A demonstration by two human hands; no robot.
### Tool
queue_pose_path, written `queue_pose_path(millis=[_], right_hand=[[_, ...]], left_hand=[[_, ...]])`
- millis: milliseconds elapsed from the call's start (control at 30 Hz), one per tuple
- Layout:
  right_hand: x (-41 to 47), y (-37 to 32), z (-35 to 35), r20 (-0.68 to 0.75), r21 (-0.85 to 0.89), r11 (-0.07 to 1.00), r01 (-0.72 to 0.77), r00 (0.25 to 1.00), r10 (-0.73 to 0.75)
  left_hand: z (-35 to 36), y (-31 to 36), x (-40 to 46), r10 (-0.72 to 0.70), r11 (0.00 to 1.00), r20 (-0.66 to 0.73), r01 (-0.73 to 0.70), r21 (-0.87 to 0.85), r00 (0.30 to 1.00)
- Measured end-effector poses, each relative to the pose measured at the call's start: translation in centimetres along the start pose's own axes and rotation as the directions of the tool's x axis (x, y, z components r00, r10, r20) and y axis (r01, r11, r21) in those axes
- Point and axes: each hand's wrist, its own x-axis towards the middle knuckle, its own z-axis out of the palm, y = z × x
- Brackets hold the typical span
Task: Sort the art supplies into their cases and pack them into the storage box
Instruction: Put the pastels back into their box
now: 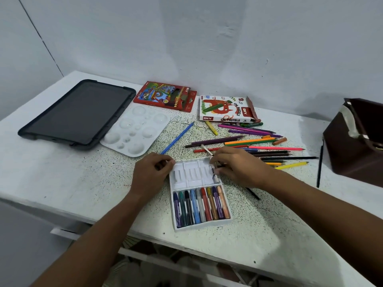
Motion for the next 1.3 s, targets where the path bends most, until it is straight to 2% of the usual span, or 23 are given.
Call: queue_pose_path(millis=[167, 433, 567, 633, 733, 833, 967, 1033, 1300], right_hand=[[-0.4, -0.3, 0.2, 0.046, -0.016, 0.998, -0.058, 0.997, 0.059], [-0.1, -0.3, 1.1, 0.028, -0.084, 0.995, -0.043, 0.999, 0.046], [0.1, -0.4, 0.5, 0.048, -0.009, 0.996, -0.087, 0.995, 0.087], [0.6, -0.3, -0.1, 0.019, 0.054, 0.989, -0.135, 0.991, 0.134], [2.7, 0.9, -0.9, -0.108, 0.102, 0.962, -0.255, 0.958, 0.266], [5.4, 2.4, -1.2, -0.153, 0.047, 0.928, -0.369, 0.916, 0.372], [8.2, 3.5, -0.6, -0.044, -0.075, 0.92, -0.384, 0.923, 0.382], [9.2, 3.8, 0.3, -0.033, -0.116, 0.911, -0.395, 0.918, 0.394], [10.9, 3.6, 1.7, -0.165, -0.173, 0.859, -0.482, 0.874, 0.457]], left_hand=[[-0.1, 0.0, -0.1, -0.006, 1.0, 0.006, 0.006, -0.003, 1.0], [-0.1, -0.1, -0.1, -0.016, 1.0, 0.013, 0.016, -0.017, 1.0], [-0.3, 0.0, -0.2, -0.026, 0.999, 0.025, 0.026, -0.035, 0.999], [-0.4, 0.0, -0.2, -0.038, 0.998, 0.033, 0.039, -0.051, 0.999], [-0.7, -0.2, 0.0, -0.076, 0.993, 0.051, 0.081, -0.091, 0.996], [-1.0, -0.3, 0.0, -0.081, 0.988, 0.073, 0.09, -0.122, 0.994], [-1.0, -0.4, 0.1, -0.058, 0.987, 0.087, 0.07, -0.143, 0.995], [-1.0, -0.5, 0.1, -0.048, 0.986, 0.089, 0.061, -0.157, 0.995], [-0.9, -0.5, 0.1, -0.02, 0.984, 0.083, 0.035, -0.174, 0.996]])
